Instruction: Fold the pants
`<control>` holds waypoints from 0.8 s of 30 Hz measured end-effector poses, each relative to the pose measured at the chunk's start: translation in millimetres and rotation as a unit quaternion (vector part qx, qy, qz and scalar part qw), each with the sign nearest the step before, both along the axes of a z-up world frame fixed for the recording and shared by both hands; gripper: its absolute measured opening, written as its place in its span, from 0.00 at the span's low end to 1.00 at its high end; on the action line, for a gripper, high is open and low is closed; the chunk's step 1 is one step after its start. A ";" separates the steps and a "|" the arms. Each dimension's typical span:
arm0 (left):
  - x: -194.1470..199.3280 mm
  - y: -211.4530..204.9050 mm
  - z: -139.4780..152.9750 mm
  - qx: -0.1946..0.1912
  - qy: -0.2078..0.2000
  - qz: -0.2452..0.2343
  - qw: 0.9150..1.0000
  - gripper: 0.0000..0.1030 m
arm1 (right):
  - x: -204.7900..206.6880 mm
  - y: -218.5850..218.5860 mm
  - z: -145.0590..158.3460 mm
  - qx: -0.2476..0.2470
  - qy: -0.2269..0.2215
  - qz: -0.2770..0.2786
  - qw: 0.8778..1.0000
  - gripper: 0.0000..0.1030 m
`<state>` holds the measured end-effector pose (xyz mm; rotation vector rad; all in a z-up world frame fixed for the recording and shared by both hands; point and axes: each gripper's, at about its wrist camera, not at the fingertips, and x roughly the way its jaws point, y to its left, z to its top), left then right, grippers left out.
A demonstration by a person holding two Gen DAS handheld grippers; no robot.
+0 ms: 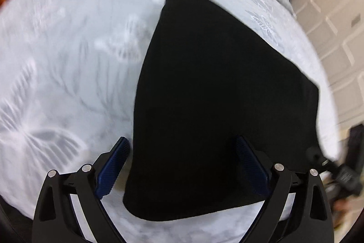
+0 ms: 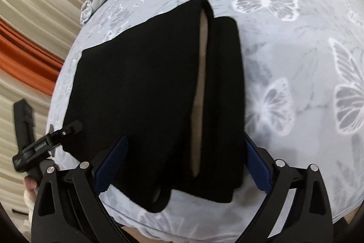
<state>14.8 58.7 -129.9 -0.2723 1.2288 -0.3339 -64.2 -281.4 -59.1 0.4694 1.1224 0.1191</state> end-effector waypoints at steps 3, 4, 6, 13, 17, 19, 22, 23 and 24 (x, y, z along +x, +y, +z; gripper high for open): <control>5.7 2.2 -3.1 -0.025 0.001 0.000 1.000 0.90 | 3.8 -0.5 -3.2 0.012 -0.001 -0.002 1.000 0.92; 7.2 0.7 -3.5 -0.030 -0.001 -0.001 1.000 0.90 | 5.3 -1.0 -4.5 0.016 -0.003 -0.004 1.000 0.92; 11.8 -4.2 -7.6 -0.039 -0.007 0.006 0.999 0.92 | 7.7 -0.3 -5.9 0.017 -0.012 -0.009 1.000 0.88; 6.8 -35.5 -7.6 0.006 -0.062 0.009 0.998 0.93 | 3.8 -5.0 -1.6 0.056 -0.038 -0.020 0.997 0.45; -4.4 -34.6 7.6 0.024 -0.081 0.015 0.996 0.48 | -7.0 7.6 14.2 0.000 -0.070 -0.005 0.998 0.41; -15.9 -35.2 24.5 0.042 -0.097 0.006 0.994 0.34 | -16.9 20.4 27.5 -0.040 -0.093 0.004 0.995 0.40; -30.0 -30.5 42.0 0.045 -0.102 0.008 0.994 0.32 | -34.4 29.3 38.0 -0.059 -0.109 0.014 0.992 0.40; -39.1 -30.1 45.6 0.058 -0.103 0.008 0.993 0.32 | -40.6 32.3 38.4 -0.063 -0.109 0.018 0.992 0.40; -50.9 -31.7 47.9 0.079 -0.107 0.006 0.991 0.32 | -48.9 36.1 37.2 -0.070 -0.107 0.021 0.992 0.40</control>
